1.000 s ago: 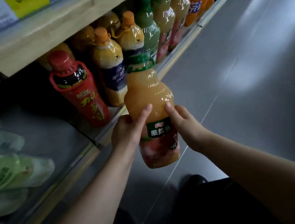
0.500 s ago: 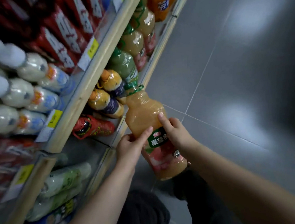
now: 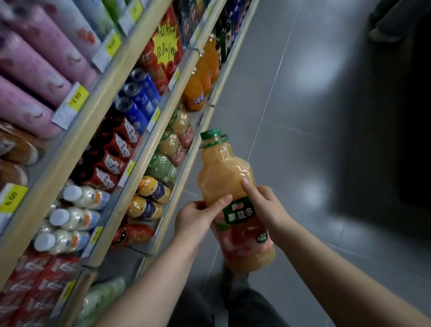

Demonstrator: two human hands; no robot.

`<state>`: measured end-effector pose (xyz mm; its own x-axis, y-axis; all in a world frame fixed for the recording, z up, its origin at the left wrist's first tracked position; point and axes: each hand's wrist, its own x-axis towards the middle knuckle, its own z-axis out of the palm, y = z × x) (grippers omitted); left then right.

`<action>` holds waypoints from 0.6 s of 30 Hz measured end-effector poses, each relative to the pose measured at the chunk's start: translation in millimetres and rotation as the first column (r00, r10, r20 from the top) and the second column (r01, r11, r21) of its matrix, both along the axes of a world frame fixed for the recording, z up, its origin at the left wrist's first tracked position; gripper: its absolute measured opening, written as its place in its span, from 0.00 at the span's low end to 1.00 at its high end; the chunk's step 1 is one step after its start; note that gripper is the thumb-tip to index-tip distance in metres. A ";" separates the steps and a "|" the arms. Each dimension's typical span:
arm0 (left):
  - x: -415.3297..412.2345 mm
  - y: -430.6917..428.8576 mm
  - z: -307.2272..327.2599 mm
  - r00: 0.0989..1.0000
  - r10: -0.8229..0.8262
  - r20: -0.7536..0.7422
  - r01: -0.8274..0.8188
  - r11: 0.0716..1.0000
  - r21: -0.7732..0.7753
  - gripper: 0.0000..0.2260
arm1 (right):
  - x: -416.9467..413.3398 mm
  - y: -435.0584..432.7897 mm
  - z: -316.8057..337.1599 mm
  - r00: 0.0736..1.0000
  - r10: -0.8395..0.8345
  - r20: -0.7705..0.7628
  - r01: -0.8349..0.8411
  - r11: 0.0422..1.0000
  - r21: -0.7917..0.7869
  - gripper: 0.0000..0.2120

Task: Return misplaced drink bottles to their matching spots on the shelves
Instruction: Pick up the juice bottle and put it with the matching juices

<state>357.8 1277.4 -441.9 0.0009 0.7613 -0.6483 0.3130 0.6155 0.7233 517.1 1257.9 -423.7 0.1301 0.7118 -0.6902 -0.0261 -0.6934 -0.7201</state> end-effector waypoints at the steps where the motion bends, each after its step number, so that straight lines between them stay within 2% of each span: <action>1: 6.6 5.6 4.3 1.000 0.006 0.003 -0.006 1.000 0.001 0.36 | 6.4 6.4 4.0 1.000 0.007 0.023 -0.008 1.000 0.011 0.36; 4: 22.6 26.7 13.1 0.999 0.038 -0.008 -0.038 0.999 -0.003 0.37 | 22.5 29.8 12.0 0.998 0.003 0.064 -0.005 1.000 0.022 0.33; 13: 53.2 144.6 8.7 0.998 0.059 0.028 -0.059 0.998 0.001 0.39 | 52.6 148.4 1.7 0.996 -0.008 0.085 0.008 1.000 0.006 0.37; 18: 65.1 217.4 6.0 0.998 0.057 0.020 -0.057 0.998 0.002 0.37 | 66.2 221.6 1.5 0.998 -0.032 0.058 0.032 0.999 -0.013 0.30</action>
